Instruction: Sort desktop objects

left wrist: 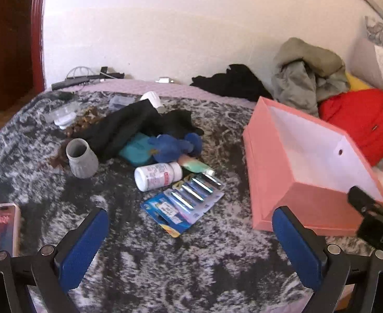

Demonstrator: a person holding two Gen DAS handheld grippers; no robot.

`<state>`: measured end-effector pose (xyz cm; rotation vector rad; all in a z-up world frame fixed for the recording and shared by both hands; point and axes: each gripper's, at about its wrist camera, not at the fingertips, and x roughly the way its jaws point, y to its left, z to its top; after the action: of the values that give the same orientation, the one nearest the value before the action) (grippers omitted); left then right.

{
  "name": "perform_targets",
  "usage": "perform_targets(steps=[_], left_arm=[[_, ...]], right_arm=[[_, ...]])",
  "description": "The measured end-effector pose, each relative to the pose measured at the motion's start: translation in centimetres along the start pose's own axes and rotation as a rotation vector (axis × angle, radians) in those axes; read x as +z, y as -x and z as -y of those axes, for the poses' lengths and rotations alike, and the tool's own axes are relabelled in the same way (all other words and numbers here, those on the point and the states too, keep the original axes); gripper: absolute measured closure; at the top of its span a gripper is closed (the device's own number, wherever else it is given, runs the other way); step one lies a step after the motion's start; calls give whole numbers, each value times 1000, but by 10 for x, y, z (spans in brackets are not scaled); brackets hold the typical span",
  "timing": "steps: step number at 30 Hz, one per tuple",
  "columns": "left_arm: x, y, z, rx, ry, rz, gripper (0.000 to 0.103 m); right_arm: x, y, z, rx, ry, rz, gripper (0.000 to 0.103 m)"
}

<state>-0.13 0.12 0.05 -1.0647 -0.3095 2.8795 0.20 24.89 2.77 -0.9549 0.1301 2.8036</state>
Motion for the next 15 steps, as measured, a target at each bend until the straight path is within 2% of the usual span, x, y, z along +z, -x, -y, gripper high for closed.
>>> perform_targets(steps=[3, 5, 6, 10, 15], left_arm=[[6, -6, 11, 108, -30, 2, 0], [2, -4, 25, 243, -118, -1, 0], [2, -6, 25, 253, -126, -13, 0], [1, 0, 14, 190, -117, -7, 0], [2, 3, 5, 179, -121, -21, 0]], right_arm=[[-1, -4, 4, 16, 1, -21, 0], [1, -7, 9, 18, 7, -39, 0], [4, -4, 8, 2, 26, -35, 0], [4, 7, 0, -16, 83, 0, 0], [-1, 6, -8, -28, 114, 11, 0]])
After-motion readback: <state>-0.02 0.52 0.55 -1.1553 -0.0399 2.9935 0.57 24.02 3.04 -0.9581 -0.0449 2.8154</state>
